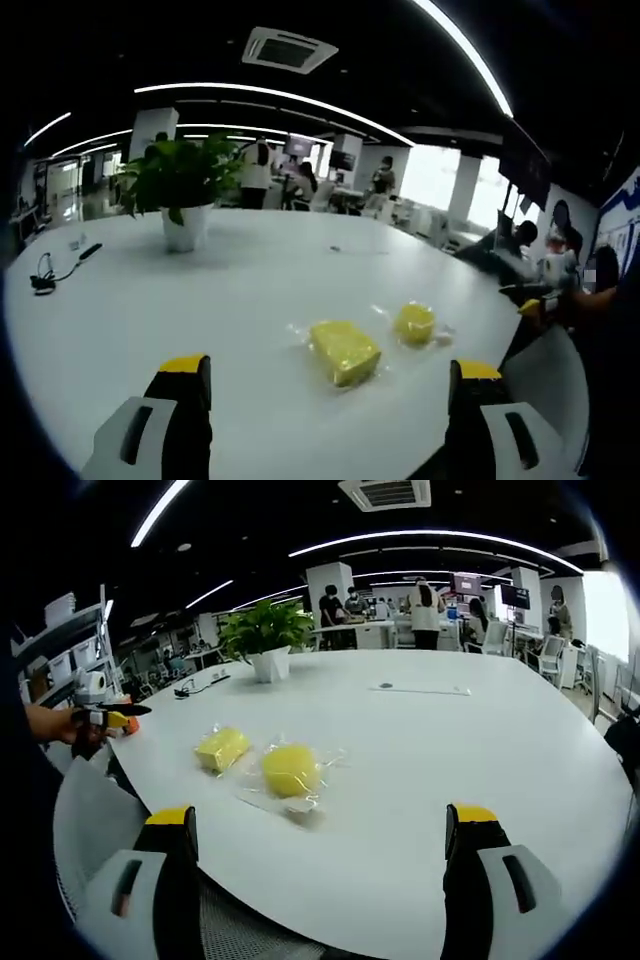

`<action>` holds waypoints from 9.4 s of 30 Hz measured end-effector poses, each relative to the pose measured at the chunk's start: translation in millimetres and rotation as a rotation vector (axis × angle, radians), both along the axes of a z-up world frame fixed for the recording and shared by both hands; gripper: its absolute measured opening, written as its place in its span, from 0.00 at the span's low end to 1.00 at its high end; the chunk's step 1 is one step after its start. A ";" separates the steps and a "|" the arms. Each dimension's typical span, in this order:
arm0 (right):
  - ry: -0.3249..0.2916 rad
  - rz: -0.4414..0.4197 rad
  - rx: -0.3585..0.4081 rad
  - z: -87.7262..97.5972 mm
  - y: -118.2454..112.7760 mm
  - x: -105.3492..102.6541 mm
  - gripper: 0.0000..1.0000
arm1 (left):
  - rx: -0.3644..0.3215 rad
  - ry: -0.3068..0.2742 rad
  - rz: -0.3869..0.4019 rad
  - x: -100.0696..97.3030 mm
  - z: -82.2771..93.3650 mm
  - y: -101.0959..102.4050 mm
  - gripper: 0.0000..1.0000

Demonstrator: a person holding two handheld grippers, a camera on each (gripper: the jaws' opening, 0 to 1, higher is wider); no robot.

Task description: Compare the silicone blocks by pressing each to a similar depth, holding the contact briefly, and releasing to observe deformation and rebound differences across the visible hardness samples.

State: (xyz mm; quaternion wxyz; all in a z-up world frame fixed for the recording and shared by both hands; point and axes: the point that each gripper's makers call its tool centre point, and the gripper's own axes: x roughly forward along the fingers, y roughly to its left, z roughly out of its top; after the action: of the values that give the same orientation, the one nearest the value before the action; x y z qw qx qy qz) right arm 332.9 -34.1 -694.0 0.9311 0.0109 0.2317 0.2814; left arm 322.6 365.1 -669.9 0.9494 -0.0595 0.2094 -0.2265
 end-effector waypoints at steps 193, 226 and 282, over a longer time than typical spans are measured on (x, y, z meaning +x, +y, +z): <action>0.057 -0.055 0.018 3.4 0.9 24.5 0.96 | -0.846 0.403 0.269 132.4 -84.0 -37.0 0.00; -0.022 0.170 0.095 55.8 38.2 38.4 0.96 | -0.306 -0.114 -0.191 97.5 125.7 -75.5 0.00; -0.195 0.657 0.433 192.7 216.2 20.4 0.78 | -0.600 -0.277 -0.510 20.6 255.3 -156.0 0.00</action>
State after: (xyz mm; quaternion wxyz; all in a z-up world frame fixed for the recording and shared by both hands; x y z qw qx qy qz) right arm 353.3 182.1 -501.3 0.7855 0.1055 0.0689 0.6059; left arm 343.2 209.1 -414.6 0.8225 -0.2489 0.0126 -0.5112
